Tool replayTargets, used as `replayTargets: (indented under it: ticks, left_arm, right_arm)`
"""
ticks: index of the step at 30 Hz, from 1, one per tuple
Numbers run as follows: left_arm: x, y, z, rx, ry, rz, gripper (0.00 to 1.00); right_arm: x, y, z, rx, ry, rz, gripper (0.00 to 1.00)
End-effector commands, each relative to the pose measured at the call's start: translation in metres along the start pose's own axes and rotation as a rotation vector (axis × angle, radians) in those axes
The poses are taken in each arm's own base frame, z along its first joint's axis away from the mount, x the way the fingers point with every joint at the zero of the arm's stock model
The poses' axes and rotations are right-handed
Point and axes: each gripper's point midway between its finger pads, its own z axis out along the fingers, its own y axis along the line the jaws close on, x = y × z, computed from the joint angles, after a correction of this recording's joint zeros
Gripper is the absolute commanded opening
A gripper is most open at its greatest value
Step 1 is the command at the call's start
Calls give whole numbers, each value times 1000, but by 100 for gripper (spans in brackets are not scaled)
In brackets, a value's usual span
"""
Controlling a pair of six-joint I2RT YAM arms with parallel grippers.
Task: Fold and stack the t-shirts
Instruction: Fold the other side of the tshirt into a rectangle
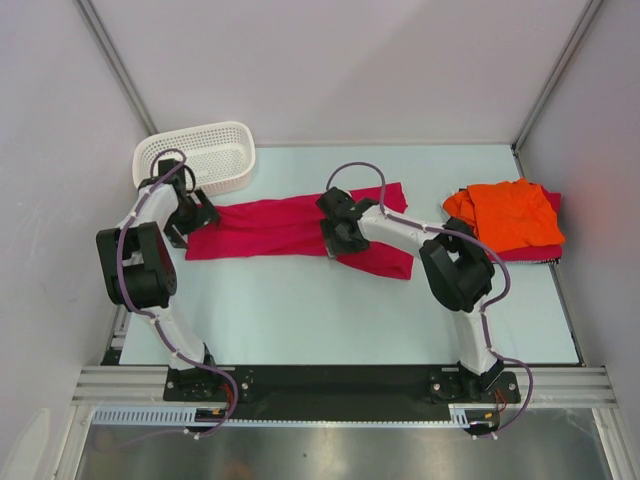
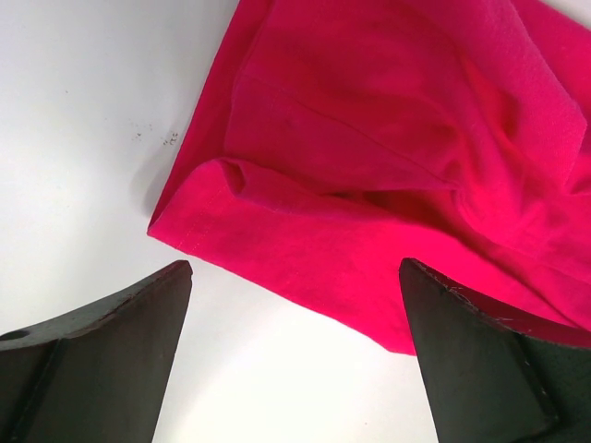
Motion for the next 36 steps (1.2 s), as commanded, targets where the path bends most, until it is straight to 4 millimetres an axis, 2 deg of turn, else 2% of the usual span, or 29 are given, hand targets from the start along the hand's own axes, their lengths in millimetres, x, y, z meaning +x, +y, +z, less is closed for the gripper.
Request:
replayTargets:
  ticks: [1, 5, 12, 22, 25, 34, 36]
  left_arm:
    - [-4, -4, -10, 4, -34, 30, 100]
    - [-1, -3, -6, -4, -22, 32, 100]
    - [2, -5, -5, -10, -19, 43, 100]
    - [1, -5, -5, -15, -21, 44, 100]
    - [-1, -4, -6, -15, -25, 47, 100]
    - [-3, -3, -7, -25, -28, 49, 100]
    - [-3, -3, -7, -23, -29, 49, 100]
  right_arm:
    - [-33, -5, -35, -10, -100, 53, 65]
    - [-33, -13, -40, -9, -105, 76, 65]
    - [-37, -14, -46, -41, -127, 95, 65]
    - [-28, -13, -28, -41, -86, 93, 63]
    - [-25, -11, -21, -51, -69, 85, 56]
    - [-13, -9, -1, -46, -2, 89, 54]
    - [-14, -9, 0, -51, -1, 91, 47]
